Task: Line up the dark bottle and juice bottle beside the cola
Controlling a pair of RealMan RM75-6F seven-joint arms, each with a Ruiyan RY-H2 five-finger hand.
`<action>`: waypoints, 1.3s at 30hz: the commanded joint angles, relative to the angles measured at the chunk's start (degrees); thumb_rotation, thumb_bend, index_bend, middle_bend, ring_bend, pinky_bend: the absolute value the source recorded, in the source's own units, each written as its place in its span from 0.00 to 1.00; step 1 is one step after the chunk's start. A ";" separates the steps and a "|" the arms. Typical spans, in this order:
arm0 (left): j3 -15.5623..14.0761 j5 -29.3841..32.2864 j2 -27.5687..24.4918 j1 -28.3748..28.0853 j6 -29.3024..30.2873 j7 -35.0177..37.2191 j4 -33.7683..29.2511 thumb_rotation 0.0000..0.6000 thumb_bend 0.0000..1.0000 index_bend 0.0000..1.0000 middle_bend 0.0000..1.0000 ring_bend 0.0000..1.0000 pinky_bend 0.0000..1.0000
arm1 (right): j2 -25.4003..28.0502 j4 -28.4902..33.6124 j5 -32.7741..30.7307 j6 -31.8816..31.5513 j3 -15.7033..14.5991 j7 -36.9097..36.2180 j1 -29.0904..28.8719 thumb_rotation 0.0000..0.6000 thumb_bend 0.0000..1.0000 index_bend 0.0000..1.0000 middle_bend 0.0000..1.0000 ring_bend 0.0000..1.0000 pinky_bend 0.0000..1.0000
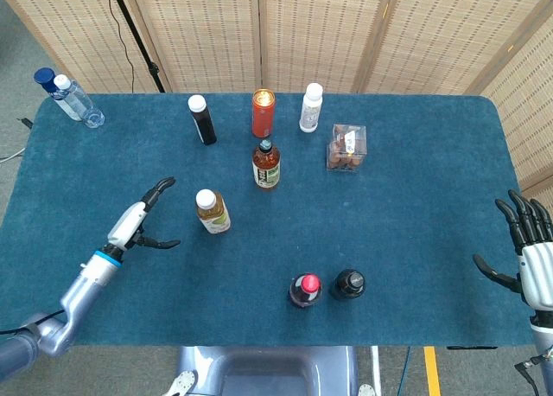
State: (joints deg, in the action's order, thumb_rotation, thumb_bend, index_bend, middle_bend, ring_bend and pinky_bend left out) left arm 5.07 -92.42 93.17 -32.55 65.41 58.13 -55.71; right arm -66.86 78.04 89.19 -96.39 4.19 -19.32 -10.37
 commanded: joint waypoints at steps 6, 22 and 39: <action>1.55 2.33 12.15 -5.42 -2.53 7.08 11.69 1.00 0.00 0.00 0.00 0.00 0.00 | 0.52 1.01 0.62 0.61 0.36 0.66 0.46 1.00 0.27 0.05 0.00 0.00 0.00; 4.11 5.27 18.44 -7.52 0.98 5.33 15.23 1.00 0.34 0.41 0.37 0.39 0.51 | 1.16 1.74 0.53 2.03 1.42 0.29 0.97 1.00 0.27 0.02 0.00 0.00 0.00; -9.02 -9.08 3.24 -5.95 8.47 1.33 -10.51 1.00 0.30 0.43 0.40 0.41 0.51 | 1.11 2.98 1.66 1.78 1.75 1.73 1.65 1.00 0.27 0.02 0.00 0.00 0.00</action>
State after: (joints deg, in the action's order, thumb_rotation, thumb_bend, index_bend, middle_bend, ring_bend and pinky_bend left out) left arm -0.61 -97.91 99.49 -38.24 73.04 62.02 -61.87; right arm -65.75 81.02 90.84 -94.61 5.94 -17.59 -8.73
